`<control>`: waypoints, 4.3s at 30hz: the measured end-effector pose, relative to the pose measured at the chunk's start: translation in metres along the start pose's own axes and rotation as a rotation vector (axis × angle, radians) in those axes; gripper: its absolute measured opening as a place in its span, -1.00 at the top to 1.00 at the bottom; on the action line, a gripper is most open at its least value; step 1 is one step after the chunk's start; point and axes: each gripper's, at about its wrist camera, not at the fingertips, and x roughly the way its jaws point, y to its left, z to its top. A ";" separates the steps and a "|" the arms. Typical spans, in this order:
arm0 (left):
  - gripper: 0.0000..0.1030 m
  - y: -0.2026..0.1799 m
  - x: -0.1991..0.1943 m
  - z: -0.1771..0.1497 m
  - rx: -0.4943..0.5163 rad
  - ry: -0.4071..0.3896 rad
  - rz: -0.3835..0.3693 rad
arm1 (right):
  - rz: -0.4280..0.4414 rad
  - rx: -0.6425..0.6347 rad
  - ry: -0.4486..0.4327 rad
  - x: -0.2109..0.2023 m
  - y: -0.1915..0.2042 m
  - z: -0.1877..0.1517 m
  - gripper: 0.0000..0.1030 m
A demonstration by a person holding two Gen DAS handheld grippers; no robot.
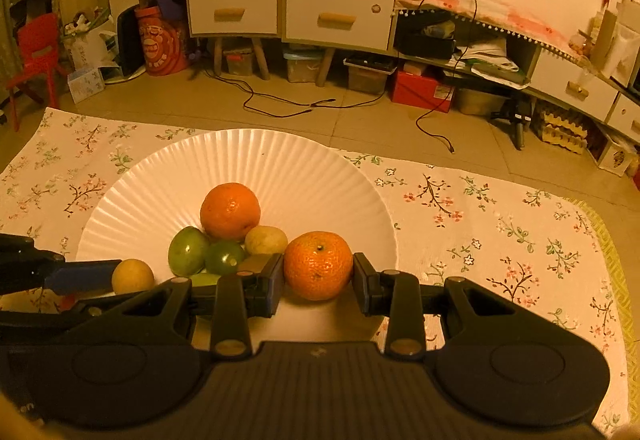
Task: Organize fruits
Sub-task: 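Lower the beige tomato and open the left gripper while the right gripper releases the mandarin, then withdraw both open grippers from the plate back toward the remaining fruits, then lower the left gripper around an orange tomato while the right gripper approaches a red tomato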
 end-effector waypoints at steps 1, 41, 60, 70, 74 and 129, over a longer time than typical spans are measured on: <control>0.63 0.000 0.000 0.000 -0.001 0.002 -0.003 | -0.001 0.000 0.001 0.000 0.000 0.000 0.37; -0.80 0.015 -0.069 -0.041 0.013 0.018 -0.066 | 0.075 0.054 -0.063 -0.081 0.021 -0.033 -0.59; -0.89 0.023 -0.089 -0.082 -0.005 0.045 -0.047 | 0.097 0.046 -0.045 -0.100 0.035 -0.066 -0.76; -0.89 0.035 -0.094 -0.101 -0.026 0.053 -0.036 | 0.111 0.029 -0.038 -0.100 0.049 -0.080 -0.81; -0.89 0.040 -0.090 -0.111 -0.022 0.085 -0.032 | 0.108 -0.003 -0.024 -0.097 0.057 -0.089 -0.81; 0.48 0.051 -0.061 -0.107 -0.040 -0.028 0.014 | 0.111 -0.115 -0.007 -0.066 0.101 -0.114 -0.88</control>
